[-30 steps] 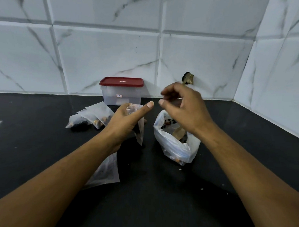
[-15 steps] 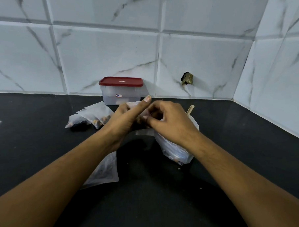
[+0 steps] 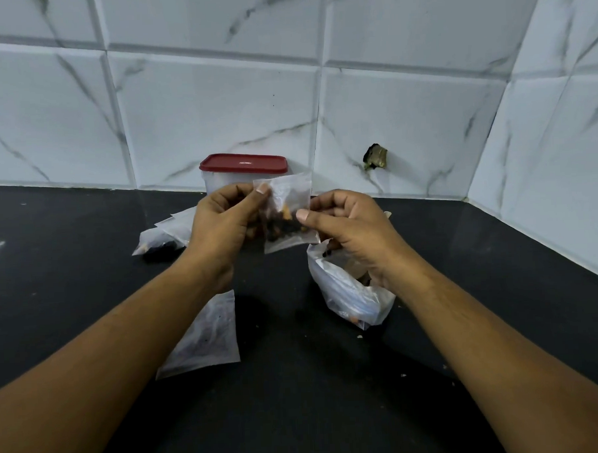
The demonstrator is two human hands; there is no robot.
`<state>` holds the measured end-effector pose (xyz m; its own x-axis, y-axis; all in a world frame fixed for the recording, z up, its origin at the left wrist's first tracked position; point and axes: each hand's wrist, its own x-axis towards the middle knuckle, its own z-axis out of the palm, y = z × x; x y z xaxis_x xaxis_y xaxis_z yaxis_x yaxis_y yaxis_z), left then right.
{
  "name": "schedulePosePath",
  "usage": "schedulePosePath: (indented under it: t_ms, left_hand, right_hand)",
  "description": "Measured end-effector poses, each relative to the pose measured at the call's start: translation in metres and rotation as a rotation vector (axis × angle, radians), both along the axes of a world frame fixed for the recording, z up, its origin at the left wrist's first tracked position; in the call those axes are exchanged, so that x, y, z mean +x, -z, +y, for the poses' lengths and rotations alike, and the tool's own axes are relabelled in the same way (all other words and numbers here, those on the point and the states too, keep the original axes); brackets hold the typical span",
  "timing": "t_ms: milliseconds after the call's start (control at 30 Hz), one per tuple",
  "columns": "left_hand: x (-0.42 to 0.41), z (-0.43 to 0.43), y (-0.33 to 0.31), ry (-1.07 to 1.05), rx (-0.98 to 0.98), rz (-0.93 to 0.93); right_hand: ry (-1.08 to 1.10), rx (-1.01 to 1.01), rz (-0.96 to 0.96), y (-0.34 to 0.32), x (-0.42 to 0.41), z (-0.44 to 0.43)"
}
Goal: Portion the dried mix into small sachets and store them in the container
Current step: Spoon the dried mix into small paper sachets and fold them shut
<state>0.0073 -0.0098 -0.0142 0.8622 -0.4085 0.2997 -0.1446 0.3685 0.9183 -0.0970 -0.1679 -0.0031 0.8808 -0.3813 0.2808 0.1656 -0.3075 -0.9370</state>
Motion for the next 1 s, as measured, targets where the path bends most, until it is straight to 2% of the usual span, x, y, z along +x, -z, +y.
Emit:
schedulePosePath:
  t_ms: [133,400,500,667,833,1000]
  left_hand:
    - [0.0034,0.0029,-0.0032,-0.058,-0.039,0.052]
    - [0.009,0.0044,-0.0013,-0.066,-0.056,0.129]
    - [0.0053,0.0036,-0.0025,0.014,-0.025,0.094]
    - [0.006,0.0071,-0.0041,-0.031,0.014,0.028]
    - [0.0045,0.0065,-0.0049,-0.07,0.015,-0.004]
    - [0.0049,0.0058,-0.0029,-0.08,0.051,-0.045]
  right_hand:
    - [-0.015,-0.034,0.073,0.0011,0.0018,-0.0037]
    - [-0.018,-0.061,0.072,0.0014,0.0035,-0.0067]
    - [0.037,-0.141,0.079,0.0044,0.0037,-0.0068]
    - [-0.062,0.01,0.014,0.0008,0.0015,-0.0055]
    - [-0.095,0.071,-0.046,-0.0012,0.0009,-0.0023]
    - [-0.026,0.025,-0.073,-0.0009,0.0,0.0013]
